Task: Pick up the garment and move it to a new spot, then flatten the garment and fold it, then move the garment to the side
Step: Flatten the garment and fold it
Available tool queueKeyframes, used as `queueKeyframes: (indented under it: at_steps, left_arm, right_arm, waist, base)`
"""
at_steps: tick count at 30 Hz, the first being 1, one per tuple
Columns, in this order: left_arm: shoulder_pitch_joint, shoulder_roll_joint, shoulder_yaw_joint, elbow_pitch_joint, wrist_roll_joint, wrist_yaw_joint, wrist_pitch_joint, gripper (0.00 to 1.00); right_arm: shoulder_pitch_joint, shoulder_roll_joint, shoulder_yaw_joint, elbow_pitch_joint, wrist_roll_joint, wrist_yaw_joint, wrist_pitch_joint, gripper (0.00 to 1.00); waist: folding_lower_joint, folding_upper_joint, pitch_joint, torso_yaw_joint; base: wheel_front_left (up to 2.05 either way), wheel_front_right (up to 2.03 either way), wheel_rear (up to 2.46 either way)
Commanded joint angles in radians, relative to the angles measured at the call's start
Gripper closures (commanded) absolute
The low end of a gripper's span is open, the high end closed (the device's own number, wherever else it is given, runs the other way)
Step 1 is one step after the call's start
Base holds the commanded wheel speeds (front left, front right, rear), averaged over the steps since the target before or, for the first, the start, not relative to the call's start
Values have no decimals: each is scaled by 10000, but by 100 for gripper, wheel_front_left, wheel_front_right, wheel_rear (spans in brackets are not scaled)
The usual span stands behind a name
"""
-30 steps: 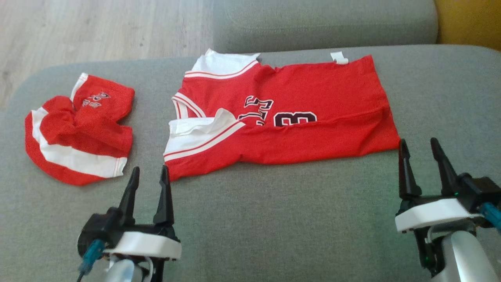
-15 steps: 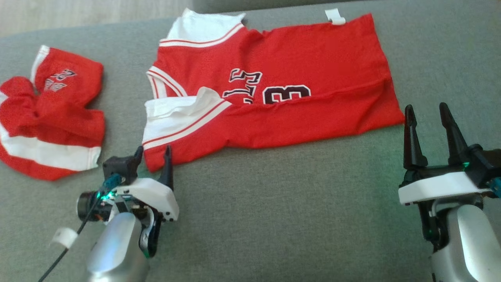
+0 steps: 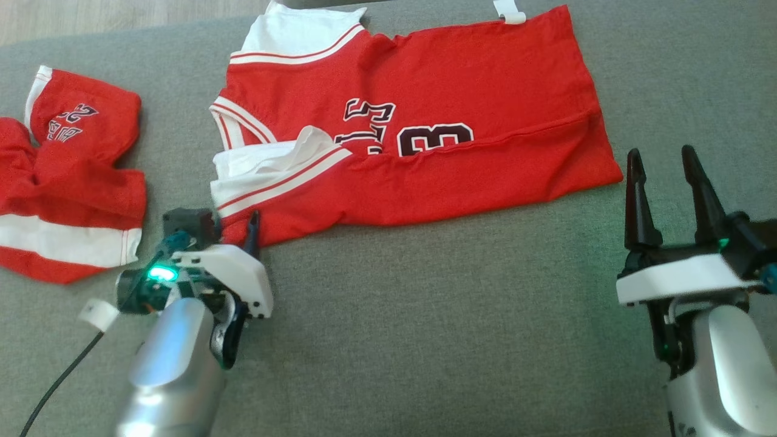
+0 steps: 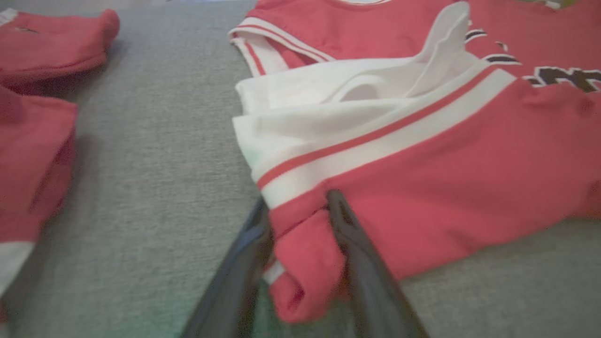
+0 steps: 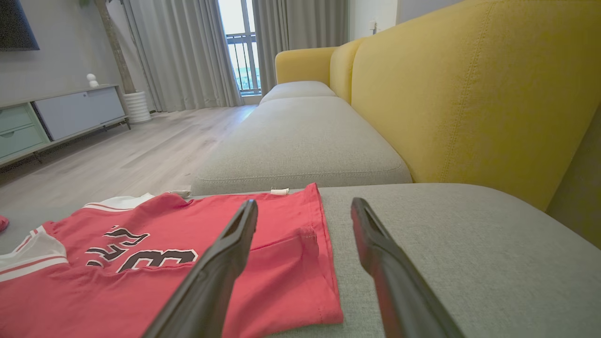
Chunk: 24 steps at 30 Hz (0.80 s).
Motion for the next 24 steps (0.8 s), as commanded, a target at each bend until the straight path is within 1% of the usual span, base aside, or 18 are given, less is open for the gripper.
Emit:
queueKeyframes:
  at_steps: [1, 3, 6, 10, 13, 18, 24]
  left_arm:
    - [98, 107, 28, 173, -32, -118, 259, 100]
    - [63, 105, 8, 6, -61, -202, 7, 100]
    - [30, 112, -3, -405, -45, -264, -691, 100]
    - [-18, 165, -169, -1110, 148, -376, -1780, 100]
    - [-24, 176, -311, -1560, 252, -442, -2319, 100]
    - [-12, 133, -551, -2026, 312, -508, -2564, 100]
    - [41, 94, -727, -2344, 321, -499, -2603, 100]
  right_arm:
    - [-402, 61, 186, -271, -120, -7, 81, 0]
    - [-482, 66, 104, -200, -182, -7, 196, 0]
    - [-640, 88, -123, 33, -393, -7, 593, 0]
    - [-1014, 153, -746, 629, -845, -7, 1491, 0]
    - [-1424, 193, -1182, 1272, -993, -7, 2212, 0]
    - [-2163, 204, -1709, 2730, -448, -7, 3230, 0]
    - [-3025, 206, -2063, 4529, -258, -7, 3856, 0]
  waist:
    - [0, -1, -3, 18]
    - [0, -1, -25, 65]
    - [0, -1, -67, 160]
    - [0, -1, -74, 337]
    - [0, -1, -47, 481]
    - [0, -1, 13, 746]
    - [0, -1, 95, 980]
  base:
    - [0, 0, 0]
    - [0, 0, 0]
    - [0, 0, 0]
    - [0, 0, 0]
    - [0, 0, 0]
    - [0, 0, 0]
    - [0, 0, 0]
